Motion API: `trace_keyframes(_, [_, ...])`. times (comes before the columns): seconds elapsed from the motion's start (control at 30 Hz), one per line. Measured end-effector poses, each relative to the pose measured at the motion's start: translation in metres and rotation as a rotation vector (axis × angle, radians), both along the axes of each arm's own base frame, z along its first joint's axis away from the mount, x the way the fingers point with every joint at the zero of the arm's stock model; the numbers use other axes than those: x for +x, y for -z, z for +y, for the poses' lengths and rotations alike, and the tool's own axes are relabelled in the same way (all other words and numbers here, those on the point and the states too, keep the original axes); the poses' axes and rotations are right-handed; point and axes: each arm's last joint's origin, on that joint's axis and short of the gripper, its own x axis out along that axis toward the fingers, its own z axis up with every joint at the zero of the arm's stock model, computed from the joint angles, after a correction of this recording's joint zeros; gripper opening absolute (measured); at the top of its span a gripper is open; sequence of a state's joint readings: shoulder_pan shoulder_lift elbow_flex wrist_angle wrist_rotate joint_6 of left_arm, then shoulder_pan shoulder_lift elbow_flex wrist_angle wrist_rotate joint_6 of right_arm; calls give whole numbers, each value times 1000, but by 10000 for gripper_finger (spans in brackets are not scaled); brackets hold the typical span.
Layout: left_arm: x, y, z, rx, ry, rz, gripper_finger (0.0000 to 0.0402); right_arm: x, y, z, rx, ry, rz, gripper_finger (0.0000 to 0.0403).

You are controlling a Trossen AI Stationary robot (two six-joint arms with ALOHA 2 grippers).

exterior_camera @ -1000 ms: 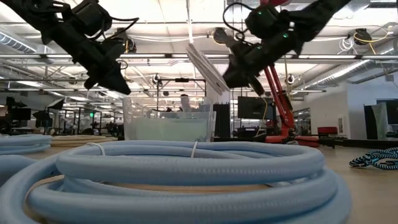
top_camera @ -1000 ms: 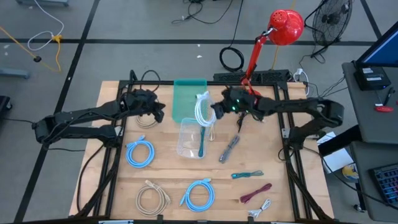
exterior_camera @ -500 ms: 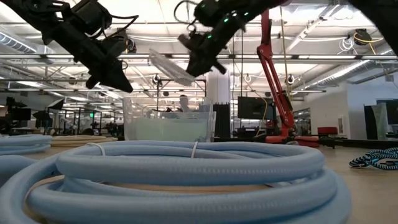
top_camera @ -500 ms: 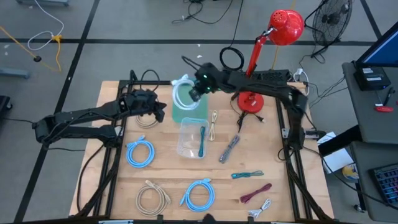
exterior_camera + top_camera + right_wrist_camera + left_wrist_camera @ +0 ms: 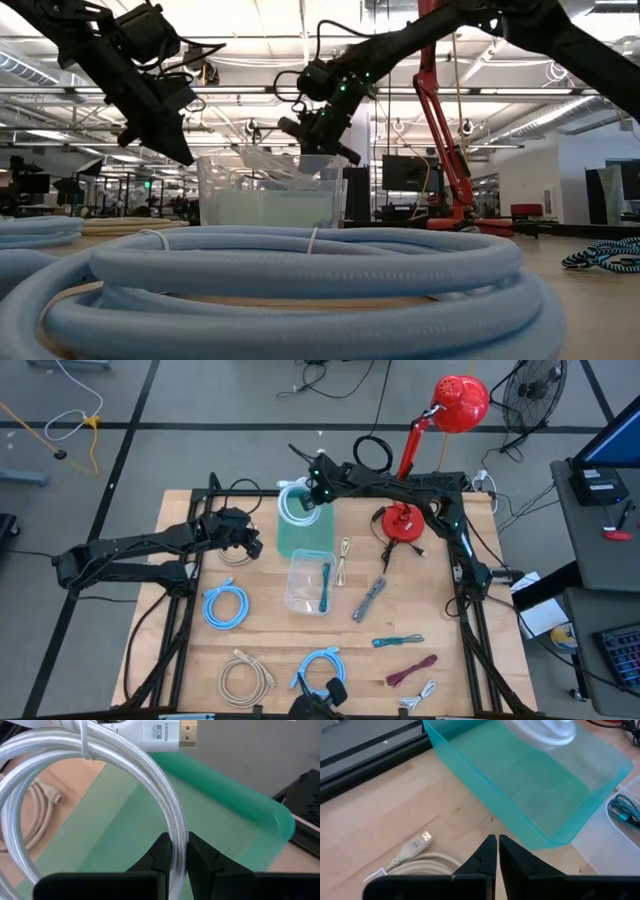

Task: Pick & Place USB Port
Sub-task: Put the white rolled USB cable into the blue bin

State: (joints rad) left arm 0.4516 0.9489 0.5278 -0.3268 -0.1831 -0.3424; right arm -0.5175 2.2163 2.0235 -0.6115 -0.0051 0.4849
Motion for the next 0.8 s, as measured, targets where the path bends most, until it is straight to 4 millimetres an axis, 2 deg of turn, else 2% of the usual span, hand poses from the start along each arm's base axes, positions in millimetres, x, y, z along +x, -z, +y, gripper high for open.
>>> trace_keyframes(0.17, [0, 0, 0, 13, 14, 10, 23, 3, -4, 6, -27, 1, -3, 27])
trace_keyframes(0.4, [0, -1, 0, 29, 17, 13, 23, 4, 1, 10, -39, 11, 27, 27])
trace_keyframes(0.6, [1, -1, 0, 30, 16, 11, 23, -1, 30, 9, -4, 37, 44, 27])
trace_keyframes(0.8, [1, -1, 0, 32, 19, 13, 23, -7, 44, 6, 2, 54, 52, 27])
